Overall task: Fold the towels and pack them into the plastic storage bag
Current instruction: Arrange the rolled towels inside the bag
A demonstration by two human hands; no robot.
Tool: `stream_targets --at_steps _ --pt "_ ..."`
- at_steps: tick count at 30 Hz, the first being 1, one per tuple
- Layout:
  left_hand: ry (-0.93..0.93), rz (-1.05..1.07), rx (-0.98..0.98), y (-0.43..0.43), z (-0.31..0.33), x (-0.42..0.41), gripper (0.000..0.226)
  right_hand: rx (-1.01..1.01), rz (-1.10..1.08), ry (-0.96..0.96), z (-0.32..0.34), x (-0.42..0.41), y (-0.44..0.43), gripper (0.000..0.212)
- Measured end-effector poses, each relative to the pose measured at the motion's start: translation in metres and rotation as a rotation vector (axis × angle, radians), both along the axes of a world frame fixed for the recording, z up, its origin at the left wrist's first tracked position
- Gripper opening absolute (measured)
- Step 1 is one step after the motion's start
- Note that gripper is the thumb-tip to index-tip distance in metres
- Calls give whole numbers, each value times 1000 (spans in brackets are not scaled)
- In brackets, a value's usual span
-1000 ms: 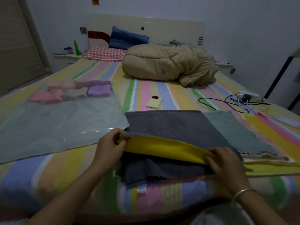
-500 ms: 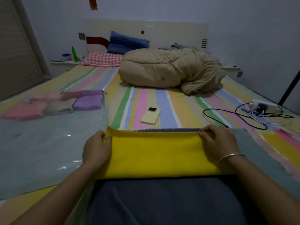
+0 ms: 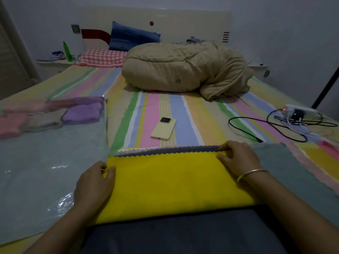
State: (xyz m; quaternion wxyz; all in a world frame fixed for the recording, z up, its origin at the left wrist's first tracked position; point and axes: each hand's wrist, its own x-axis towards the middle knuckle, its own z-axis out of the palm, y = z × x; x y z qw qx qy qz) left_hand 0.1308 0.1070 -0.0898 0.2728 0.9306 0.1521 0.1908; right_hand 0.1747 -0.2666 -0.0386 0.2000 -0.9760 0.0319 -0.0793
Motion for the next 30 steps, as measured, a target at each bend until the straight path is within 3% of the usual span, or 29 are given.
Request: stream_targets --at_steps 3,5,7,9,12,14,16,19,23,25,28,30 --pt "5 -14 -53 -1 9 -5 21 -35 -99 -22 8 -22 -2 55" --pt "-42 4 -1 -6 19 -14 27 64 -183 -59 16 -54 -5 50" --pt "-165 -33 178 -16 31 -24 35 230 -276 -65 25 -93 -5 31" --pt "-268 -186 305 -31 39 -31 45 507 -283 113 29 -129 -2 26" --pt "-282 -449 328 -63 42 -37 47 1069 -198 443 32 -162 10 59" --pt "-238 -563 378 -83 35 -42 47 1283 -198 385 28 -167 13 78" --pt "-150 -607 462 -95 19 -46 53 1406 -210 226 21 -163 14 81" --pt "7 -614 509 -99 1 -51 70 1335 -326 35 4 -148 19 70" --pt "17 -644 395 -101 4 -54 80 1027 -408 -61 5 -133 41 60" --pt "-50 -664 75 -95 9 -57 68 856 -297 -131 16 -128 58 60" --pt "-143 -511 -516 -78 28 -62 25 519 0 -254 34 -126 102 57" --pt "-42 -341 -914 -61 42 -57 23 330 173 -254 41 -127 139 58"
